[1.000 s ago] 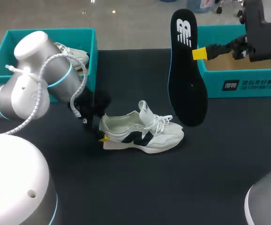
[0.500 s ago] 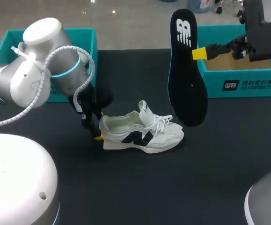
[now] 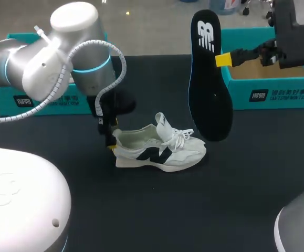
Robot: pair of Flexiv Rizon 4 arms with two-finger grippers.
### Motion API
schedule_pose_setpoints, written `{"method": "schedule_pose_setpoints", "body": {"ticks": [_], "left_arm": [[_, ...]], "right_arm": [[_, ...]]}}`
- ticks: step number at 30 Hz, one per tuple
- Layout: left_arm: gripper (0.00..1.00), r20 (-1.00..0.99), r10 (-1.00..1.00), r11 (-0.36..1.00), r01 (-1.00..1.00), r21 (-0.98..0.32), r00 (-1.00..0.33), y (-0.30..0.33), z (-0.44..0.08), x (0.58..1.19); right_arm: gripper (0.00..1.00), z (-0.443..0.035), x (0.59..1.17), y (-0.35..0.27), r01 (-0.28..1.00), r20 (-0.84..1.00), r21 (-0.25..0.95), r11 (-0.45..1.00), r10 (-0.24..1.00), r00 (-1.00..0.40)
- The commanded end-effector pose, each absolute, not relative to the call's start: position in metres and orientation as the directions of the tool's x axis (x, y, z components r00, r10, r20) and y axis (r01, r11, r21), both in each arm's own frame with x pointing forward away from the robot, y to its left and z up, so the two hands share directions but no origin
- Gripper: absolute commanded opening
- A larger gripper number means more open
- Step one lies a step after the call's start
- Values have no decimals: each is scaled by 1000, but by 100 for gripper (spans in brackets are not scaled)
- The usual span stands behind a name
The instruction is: Take the shoe out of the shoebox, open the shoe tongue, remove and reinsert the insole, then place the shoe into the shoebox
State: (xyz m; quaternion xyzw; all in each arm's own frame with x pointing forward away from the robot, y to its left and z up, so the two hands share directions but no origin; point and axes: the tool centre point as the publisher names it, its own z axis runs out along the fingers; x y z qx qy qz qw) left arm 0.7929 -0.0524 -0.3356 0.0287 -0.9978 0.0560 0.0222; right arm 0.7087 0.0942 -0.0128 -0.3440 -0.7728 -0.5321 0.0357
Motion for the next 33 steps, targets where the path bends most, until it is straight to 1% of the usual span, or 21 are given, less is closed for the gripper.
{"method": "schedule_pose_setpoints", "body": {"ticks": [1, 27, 33], "left_arm": [[100, 34, -60, 994, -63, -84, -998, -52, -328, 791], [100, 31, -59, 995, -62, -81, -998, -51, -325, 790], [100, -13, -27, 994, -25, -107, -1000, -66, -305, 803]], "right_arm": [[0, -13, 712, 96, 571, 422, 796, 199, 494, -760], [0, -13, 712, 96, 571, 422, 796, 199, 494, -760], [0, -13, 712, 96, 571, 422, 796, 199, 494, -760]]}}
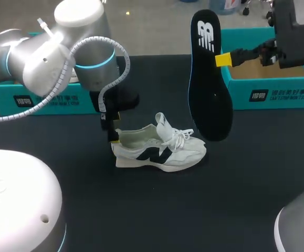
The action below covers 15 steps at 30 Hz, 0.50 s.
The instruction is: Take the shoe out of the shoebox, open the shoe tongue, remove and reinsert the insole, then place the shoe into the shoebox
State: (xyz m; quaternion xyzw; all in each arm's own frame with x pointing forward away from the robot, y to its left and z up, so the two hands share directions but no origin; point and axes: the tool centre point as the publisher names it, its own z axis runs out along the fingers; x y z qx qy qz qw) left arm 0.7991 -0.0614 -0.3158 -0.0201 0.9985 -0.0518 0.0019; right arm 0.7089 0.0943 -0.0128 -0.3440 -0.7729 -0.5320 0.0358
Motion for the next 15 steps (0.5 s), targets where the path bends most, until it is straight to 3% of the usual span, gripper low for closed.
{"method": "schedule_pose_setpoints", "body": {"ticks": [1, 15], "left_arm": [[100, -20, -24, 994, -22, -111, -1000, -69, -303, 805], [100, -8, 1, 974, 3, -227, -1000, -123, -329, 849]], "right_arm": [[0, -13, 712, 96, 571, 422, 796, 199, 494, -760], [0, -13, 712, 96, 571, 422, 796, 199, 494, -760]]}}
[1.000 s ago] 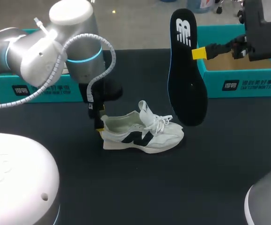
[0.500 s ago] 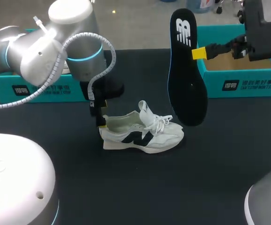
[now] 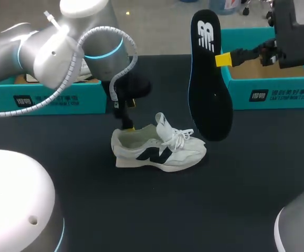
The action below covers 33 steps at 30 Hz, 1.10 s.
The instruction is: Take the shoe out of the shoebox, open the shoe tongue, remove and reinsert the insole, then place the shoe into the shoebox
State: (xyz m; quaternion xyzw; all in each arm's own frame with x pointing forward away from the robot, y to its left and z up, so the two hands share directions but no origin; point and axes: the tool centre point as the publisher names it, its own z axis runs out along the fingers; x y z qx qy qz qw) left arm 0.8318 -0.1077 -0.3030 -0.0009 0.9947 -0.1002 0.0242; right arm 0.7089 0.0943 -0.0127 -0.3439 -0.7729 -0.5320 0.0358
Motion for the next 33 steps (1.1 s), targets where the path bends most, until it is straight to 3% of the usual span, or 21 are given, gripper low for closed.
{"method": "schedule_pose_setpoints", "body": {"ticks": [1, 19, 22, 23, 24, 26, 28, 33], "left_arm": [[100, 1, 3, 973, 2, -230, -1000, -126, -334, 851], [100, 40, 83, 975, 73, -212, -996, -172, -367, 845], [93, 48, 88, 975, 76, -207, -995, -175, -371, 843], [85, 52, 87, 975, 74, -208, -995, -175, -372, 843], [62, 54, 86, 975, 73, -209, -995, -175, -372, 843], [37, 54, 84, 975, 71, -209, -995, -175, -372, 843], [0, 55, 87, 975, 74, -208, -995, -175, -372, 843], [0, 57, 103, 974, 89, -210, -993, -175, -372, 840]], "right_arm": [[0, -13, 712, 96, 571, 422, 796, 199, 494, -760], [0, -13, 712, 96, 571, 422, 796, 199, 494, -760], [0, -13, 712, 96, 571, 422, 796, 199, 494, -760], [0, -13, 712, 96, 571, 422, 796, 199, 494, -760], [0, -13, 712, 96, 571, 422, 796, 199, 494, -760], [0, -13, 712, 96, 571, 422, 796, 199, 494, -760], [0, -13, 712, 96, 571, 422, 796, 199, 494, -760], [0, -13, 712, 96, 571, 422, 796, 199, 494, -760]]}}
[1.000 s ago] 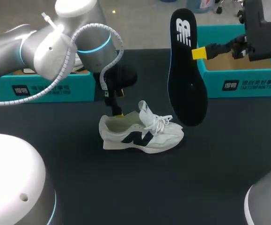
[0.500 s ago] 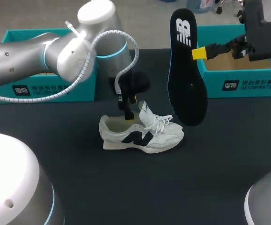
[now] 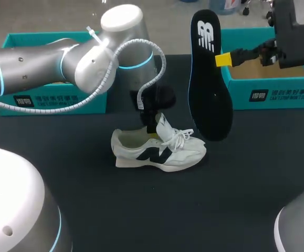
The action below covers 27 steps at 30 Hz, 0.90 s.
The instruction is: Take the shoe out of the shoebox, open the shoe tongue, remove and reinsert the insole, then place the shoe into the shoebox
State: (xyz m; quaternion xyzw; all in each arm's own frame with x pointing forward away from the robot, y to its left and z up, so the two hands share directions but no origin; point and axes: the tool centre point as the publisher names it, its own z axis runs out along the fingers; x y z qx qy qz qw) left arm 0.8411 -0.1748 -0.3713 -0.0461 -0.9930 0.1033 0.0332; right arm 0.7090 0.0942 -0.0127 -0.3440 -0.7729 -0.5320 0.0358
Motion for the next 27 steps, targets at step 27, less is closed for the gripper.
{"method": "schedule_pose_setpoints", "body": {"ticks": [27], "left_arm": [[0, 65, 118, 972, 102, -213, -991, -174, -373, 834]], "right_arm": [[0, -13, 712, 96, 571, 422, 796, 199, 494, -760]]}}
